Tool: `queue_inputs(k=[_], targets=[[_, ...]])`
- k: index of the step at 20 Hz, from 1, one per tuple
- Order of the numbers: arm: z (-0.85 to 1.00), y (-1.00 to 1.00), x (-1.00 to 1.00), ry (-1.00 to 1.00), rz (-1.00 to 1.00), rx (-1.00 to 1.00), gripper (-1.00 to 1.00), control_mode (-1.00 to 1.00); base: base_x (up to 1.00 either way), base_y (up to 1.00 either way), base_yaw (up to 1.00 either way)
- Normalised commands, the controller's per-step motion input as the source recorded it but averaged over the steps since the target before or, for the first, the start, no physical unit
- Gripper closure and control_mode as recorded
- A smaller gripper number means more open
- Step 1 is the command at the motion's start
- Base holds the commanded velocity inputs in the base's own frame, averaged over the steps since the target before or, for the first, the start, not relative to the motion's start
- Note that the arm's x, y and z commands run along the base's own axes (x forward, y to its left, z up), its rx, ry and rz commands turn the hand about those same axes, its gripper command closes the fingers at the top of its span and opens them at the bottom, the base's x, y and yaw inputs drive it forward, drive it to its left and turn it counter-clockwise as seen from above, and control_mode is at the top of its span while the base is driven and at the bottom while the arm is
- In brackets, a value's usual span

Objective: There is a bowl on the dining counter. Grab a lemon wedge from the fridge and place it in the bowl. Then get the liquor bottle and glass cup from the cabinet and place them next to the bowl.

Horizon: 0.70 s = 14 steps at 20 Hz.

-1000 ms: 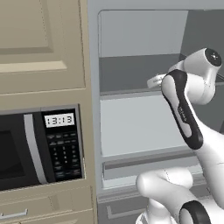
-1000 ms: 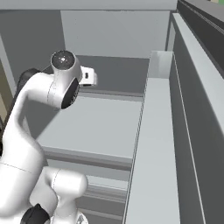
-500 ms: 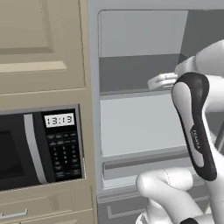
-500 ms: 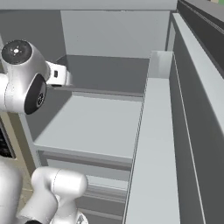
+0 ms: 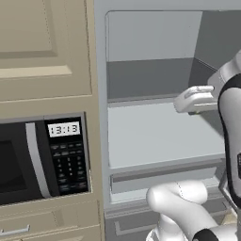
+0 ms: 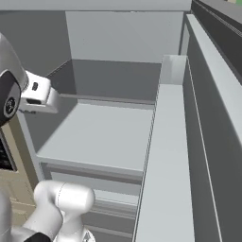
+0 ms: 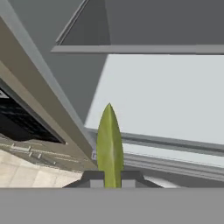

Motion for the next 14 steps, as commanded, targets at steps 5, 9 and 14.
queue_inputs(k=[5, 9, 14], targets=[[-0.51, 0.11, -0.65, 0.07, 0.0, -0.02, 1.0, -1.0, 0.0, 0.0, 0.0], [-0.6, 0.12, -0.06, 0.03, -0.03, -0.02, 1.0, -1.0, 0.0, 0.0, 0.0], [-0.48, 0.17, 0.1, 0.11, -0.05, -0.01, 1.0, -1.0, 0.0, 0.0, 0.0]])
